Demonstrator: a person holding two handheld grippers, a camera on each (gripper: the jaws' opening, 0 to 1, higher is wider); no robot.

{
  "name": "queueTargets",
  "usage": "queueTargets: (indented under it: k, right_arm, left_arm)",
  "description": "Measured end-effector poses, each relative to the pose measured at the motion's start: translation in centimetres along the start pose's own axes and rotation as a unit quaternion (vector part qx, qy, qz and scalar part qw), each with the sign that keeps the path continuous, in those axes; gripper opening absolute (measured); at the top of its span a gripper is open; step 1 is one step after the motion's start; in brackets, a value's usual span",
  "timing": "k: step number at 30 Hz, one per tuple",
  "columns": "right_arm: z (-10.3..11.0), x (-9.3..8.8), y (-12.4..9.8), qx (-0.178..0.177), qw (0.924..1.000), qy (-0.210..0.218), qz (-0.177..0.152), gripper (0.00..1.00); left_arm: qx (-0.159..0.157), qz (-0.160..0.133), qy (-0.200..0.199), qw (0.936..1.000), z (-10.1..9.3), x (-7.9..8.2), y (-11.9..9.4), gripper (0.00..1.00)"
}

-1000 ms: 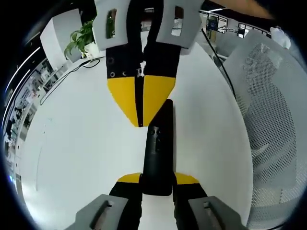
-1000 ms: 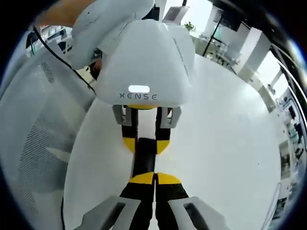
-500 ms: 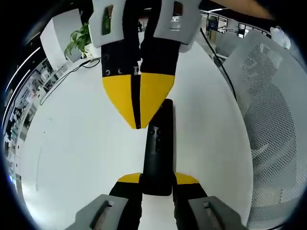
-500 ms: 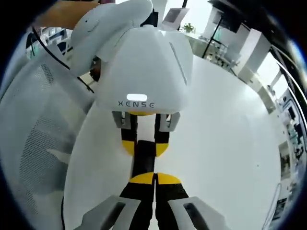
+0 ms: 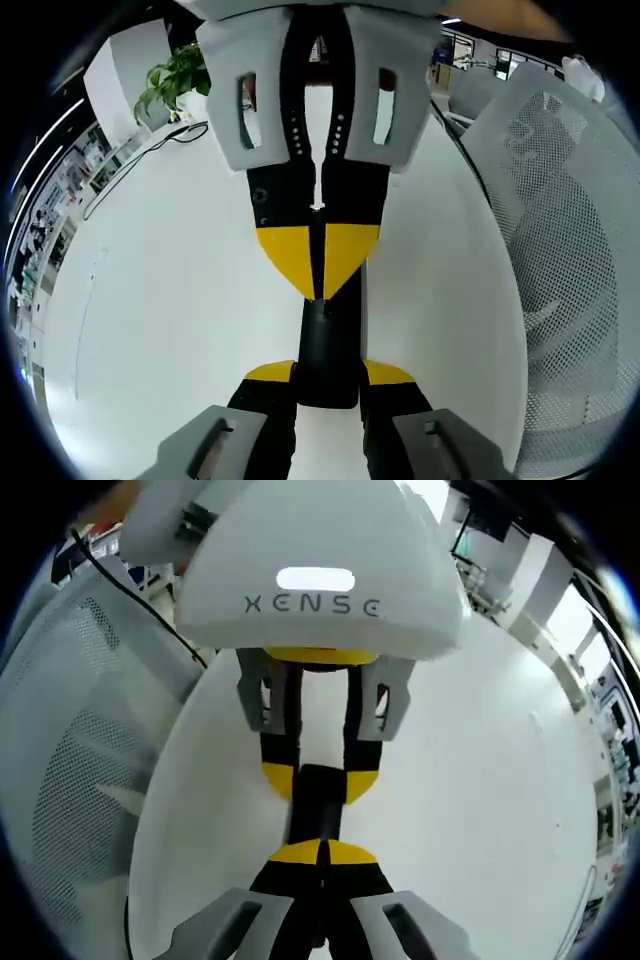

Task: Press the specified remote control buttons in sequence, fully releasing each button before pressing the next.

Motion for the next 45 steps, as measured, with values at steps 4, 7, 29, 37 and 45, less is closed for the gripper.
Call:
queueTargets:
  k: [4,7,29,37,45]
  right_arm:
    - [0.3,-0.1,0.4,0.005,1.0,-0.002,0.002,0.0]
    - [0.3,-0.1,0.5,0.008,1.0,-0.003,0.002,0.0]
    - [0.5,-0.1,1.4,0.016,0.9998,-0.006,0.007,0.0]
    - [0.4,-0.3,1.5,0.022,0.9997,0.002,0.005,0.0]
    - [0.4,-0.1,1.7,0.027,0.9993,-0.01,0.026,0.0]
  left_arm:
    - [0.001,0.0,0.0,1.0,0.0,0.0,0.0,0.23]
    - [0.0,0.0,0.0,1.0,0.0,0.1,0.0,0.23]
    - [-0.001,-0.002,0.0,1.0,0.0,-0.1,-0.1,0.23]
    - [-0.001,-0.003,0.0,1.0,0.0,-0.1,0.0,0.23]
    - [-0.003,-0.003,-0.001,1.0,0.0,0.0,0.0,0.23]
Point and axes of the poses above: the point that each gripper's makers call its tool centre point, and the gripper's own axes: y roughly forward along the fingers, z roughly to its left, x roughly out of its top, the point moved 6 cm from there along -y, roughly backward along the fingers
